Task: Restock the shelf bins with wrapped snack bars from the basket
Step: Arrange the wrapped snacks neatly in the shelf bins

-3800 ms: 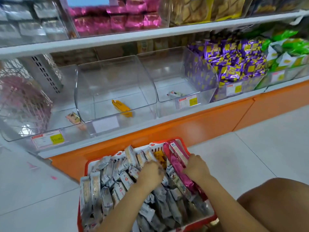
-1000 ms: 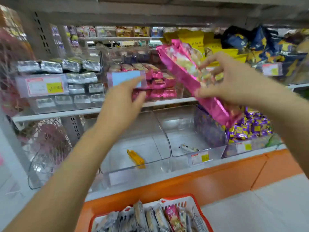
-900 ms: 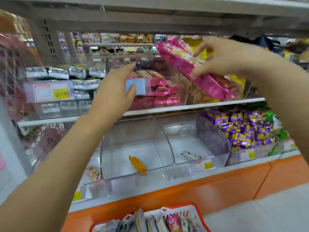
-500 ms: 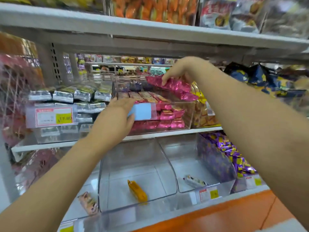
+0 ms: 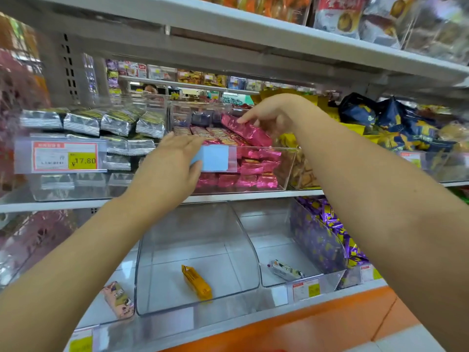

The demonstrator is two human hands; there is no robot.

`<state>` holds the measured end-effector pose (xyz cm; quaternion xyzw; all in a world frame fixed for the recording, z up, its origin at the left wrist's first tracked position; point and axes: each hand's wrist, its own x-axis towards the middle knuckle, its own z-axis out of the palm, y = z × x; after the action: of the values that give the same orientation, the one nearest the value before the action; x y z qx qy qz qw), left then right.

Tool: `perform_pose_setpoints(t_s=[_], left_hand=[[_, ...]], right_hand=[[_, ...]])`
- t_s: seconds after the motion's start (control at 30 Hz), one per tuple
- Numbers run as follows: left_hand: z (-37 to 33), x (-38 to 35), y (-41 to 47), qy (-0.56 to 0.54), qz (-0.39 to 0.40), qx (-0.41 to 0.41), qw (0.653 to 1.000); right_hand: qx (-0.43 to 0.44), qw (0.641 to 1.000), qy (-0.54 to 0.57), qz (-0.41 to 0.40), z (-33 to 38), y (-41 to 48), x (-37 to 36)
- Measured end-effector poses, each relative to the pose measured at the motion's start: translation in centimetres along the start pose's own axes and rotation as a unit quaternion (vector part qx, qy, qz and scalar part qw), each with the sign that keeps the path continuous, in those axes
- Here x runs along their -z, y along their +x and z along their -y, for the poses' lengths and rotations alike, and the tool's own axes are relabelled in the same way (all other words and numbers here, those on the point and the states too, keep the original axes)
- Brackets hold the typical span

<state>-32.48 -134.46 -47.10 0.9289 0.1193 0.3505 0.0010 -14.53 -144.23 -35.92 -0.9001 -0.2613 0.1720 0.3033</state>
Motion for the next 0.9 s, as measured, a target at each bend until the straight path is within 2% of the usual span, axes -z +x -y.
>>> perform_pose_setpoints(t_s=[0.2, 0.3, 0.43, 0.6, 0.9], left_hand=[[0.0, 0.8, -0.3, -0.016, 0.015, 0.010, 1.000], [0.6, 0.9, -1.2, -0.024, -0.017, 0.031, 0.999], [0.9, 1.1, -2.2, -0.036, -0.025, 0.098, 0.994], [0.8, 1.8, -2.2, -0.021, -0.002, 0.103, 0.994], [1.3, 1.3, -3.8, -0.030, -0.010, 0.051, 0.998]], right_hand=[[0.017, 0.997, -0.071, -0.030, 0.6, -0.9, 0.1], [0.045, 0.990, -0.115, -0.062, 1.0, -0.5, 0.2], [0.071, 0.995, -0.057, -0.041, 2.3, -0.5, -0.9], [0.134, 0.990, -0.026, -0.023, 4.8, -1.1, -4.2], [0.187, 0.980, -0.054, -0.044, 6.3, -2.0, -7.5]])
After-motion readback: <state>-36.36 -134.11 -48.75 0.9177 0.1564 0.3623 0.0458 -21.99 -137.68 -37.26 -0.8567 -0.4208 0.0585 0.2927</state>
